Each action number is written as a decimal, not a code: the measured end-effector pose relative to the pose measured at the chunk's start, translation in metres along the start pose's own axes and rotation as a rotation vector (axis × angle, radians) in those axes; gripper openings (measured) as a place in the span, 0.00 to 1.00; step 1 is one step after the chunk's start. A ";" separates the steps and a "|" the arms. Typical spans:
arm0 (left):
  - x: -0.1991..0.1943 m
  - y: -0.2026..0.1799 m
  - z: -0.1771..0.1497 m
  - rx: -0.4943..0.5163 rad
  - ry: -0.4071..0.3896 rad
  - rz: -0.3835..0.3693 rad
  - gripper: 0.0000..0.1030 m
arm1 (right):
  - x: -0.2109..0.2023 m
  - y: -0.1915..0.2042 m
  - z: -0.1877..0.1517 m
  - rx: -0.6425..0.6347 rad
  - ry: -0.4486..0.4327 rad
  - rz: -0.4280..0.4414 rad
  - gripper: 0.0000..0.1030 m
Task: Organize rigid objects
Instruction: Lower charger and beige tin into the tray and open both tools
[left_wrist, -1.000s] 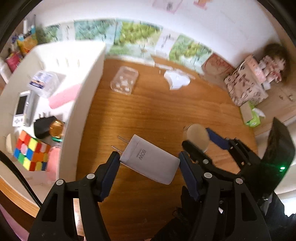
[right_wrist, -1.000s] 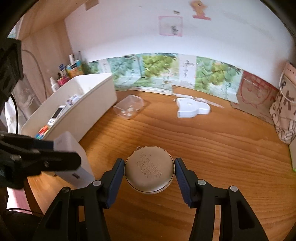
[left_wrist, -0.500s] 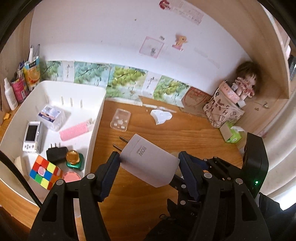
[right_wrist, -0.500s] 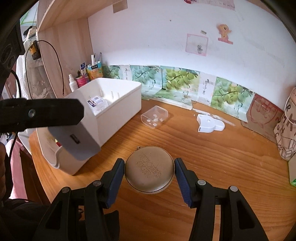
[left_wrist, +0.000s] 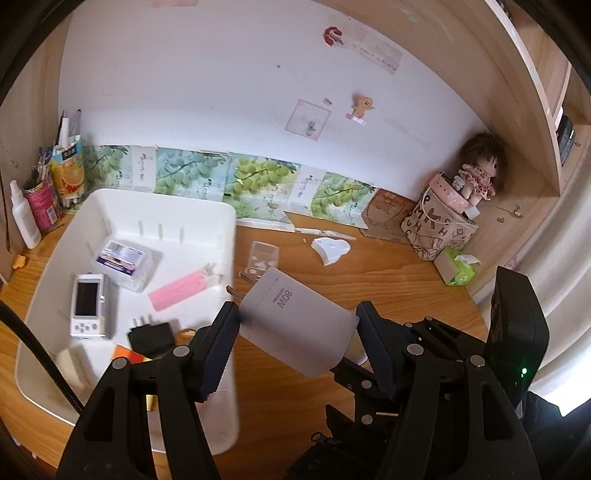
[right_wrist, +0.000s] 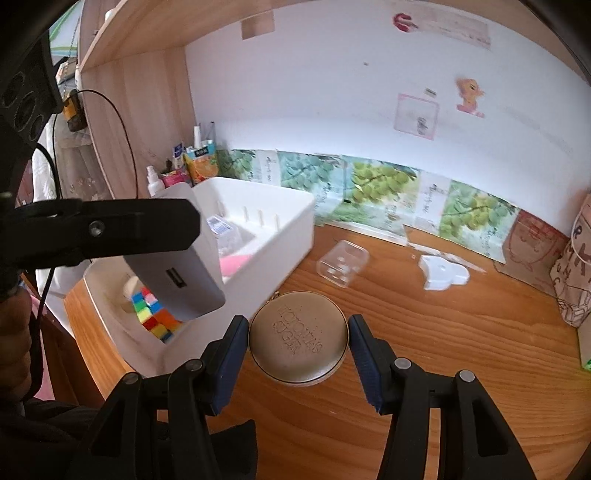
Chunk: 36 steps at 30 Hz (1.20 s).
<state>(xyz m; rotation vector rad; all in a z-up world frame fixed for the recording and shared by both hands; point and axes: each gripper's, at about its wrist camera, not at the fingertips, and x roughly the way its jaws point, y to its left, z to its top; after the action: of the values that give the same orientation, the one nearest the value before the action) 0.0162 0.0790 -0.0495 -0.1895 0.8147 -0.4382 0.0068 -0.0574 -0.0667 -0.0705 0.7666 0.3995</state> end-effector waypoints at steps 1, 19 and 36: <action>-0.002 0.006 0.001 -0.001 0.001 0.002 0.66 | 0.001 0.005 0.001 -0.004 -0.004 -0.002 0.54; -0.039 0.095 0.010 0.002 0.001 0.083 0.59 | 0.034 0.091 0.017 0.042 -0.045 0.021 0.54; -0.031 0.145 0.008 -0.046 0.092 0.138 0.64 | 0.057 0.122 0.018 0.090 -0.024 0.016 0.73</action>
<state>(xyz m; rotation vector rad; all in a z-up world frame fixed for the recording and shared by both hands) 0.0477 0.2219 -0.0712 -0.1555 0.9230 -0.2997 0.0099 0.0774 -0.0829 0.0249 0.7608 0.3802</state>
